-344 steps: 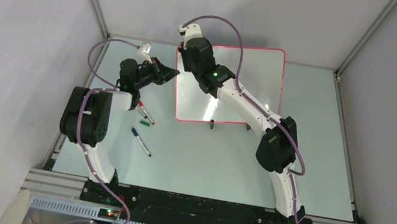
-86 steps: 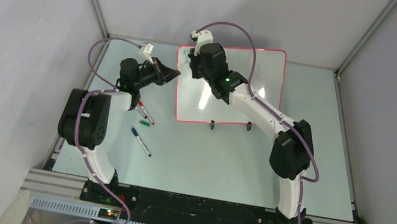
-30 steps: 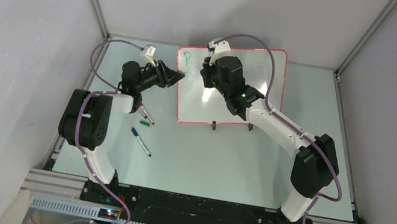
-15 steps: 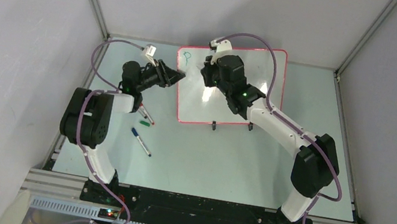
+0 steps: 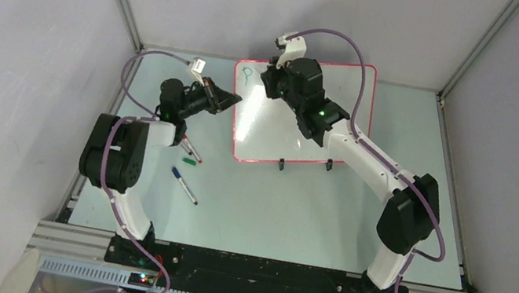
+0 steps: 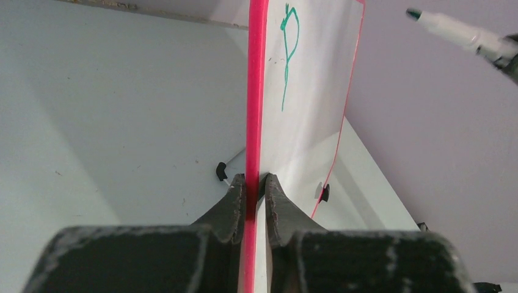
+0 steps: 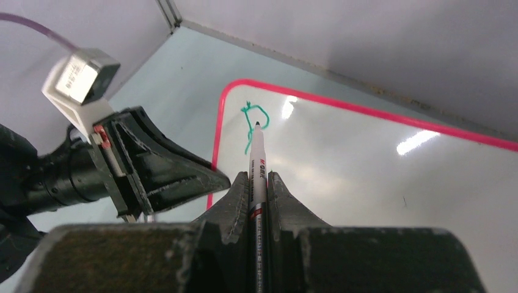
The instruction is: Write a sentence on the whiteboard
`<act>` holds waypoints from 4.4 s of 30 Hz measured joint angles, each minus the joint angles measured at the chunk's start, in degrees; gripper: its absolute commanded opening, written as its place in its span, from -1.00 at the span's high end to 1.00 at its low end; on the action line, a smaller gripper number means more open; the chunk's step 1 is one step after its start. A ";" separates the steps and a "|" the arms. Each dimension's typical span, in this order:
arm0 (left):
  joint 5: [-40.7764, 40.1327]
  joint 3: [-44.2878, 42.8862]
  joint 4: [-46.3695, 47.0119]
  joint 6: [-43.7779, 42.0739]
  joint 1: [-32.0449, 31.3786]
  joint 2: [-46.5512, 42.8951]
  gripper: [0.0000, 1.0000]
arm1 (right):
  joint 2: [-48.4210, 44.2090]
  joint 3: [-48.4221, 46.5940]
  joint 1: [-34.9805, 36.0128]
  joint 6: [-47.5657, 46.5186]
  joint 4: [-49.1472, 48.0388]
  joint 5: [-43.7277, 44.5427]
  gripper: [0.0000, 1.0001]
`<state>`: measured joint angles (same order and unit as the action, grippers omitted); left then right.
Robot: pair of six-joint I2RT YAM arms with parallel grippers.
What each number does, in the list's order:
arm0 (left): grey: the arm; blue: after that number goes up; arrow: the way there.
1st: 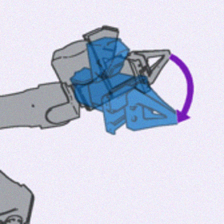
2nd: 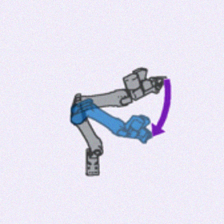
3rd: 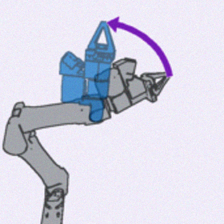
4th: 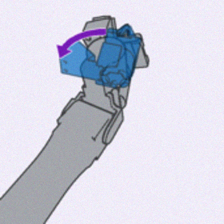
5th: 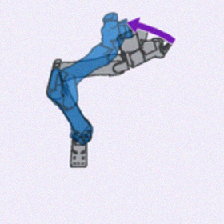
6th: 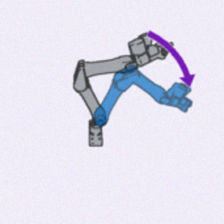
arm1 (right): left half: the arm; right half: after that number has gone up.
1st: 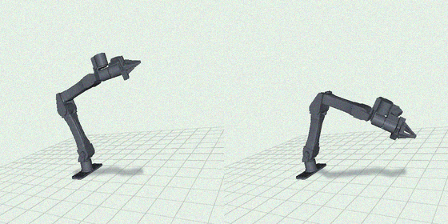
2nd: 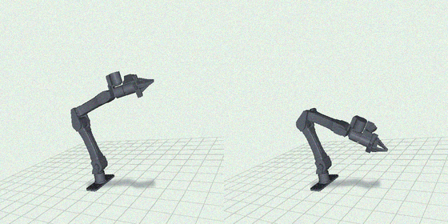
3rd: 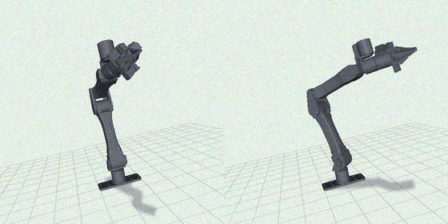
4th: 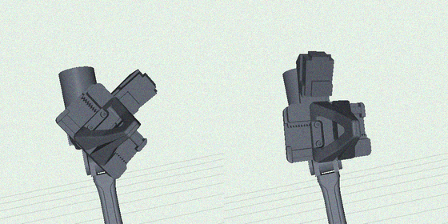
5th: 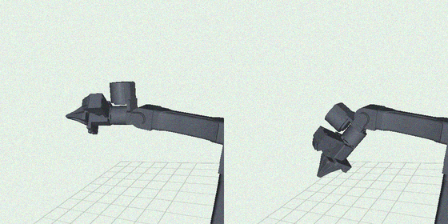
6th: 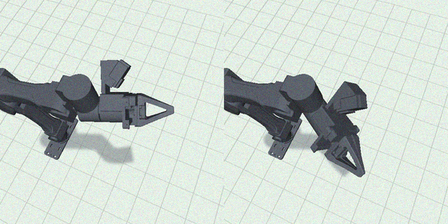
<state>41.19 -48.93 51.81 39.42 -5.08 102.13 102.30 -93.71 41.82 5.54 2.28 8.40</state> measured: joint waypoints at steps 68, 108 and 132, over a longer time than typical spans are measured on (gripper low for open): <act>2.51 -1.46 -1.79 -0.81 -0.07 1.84 0.72 | 0.04 -0.70 -1.57 1.53 0.50 0.20 1.00; 4.48 -2.54 -2.75 -0.83 -0.11 1.84 1.00 | 6.34 -7.17 0.42 0.87 10.75 5.05 1.00; 4.48 -2.54 -2.78 -0.85 -0.11 1.84 1.00 | 7.28 -9.03 0.20 0.87 10.82 6.40 1.00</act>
<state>45.67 -51.46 49.04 38.57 -5.19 103.96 109.58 -102.74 42.02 6.42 13.10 14.81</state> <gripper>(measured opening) 0.052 0.136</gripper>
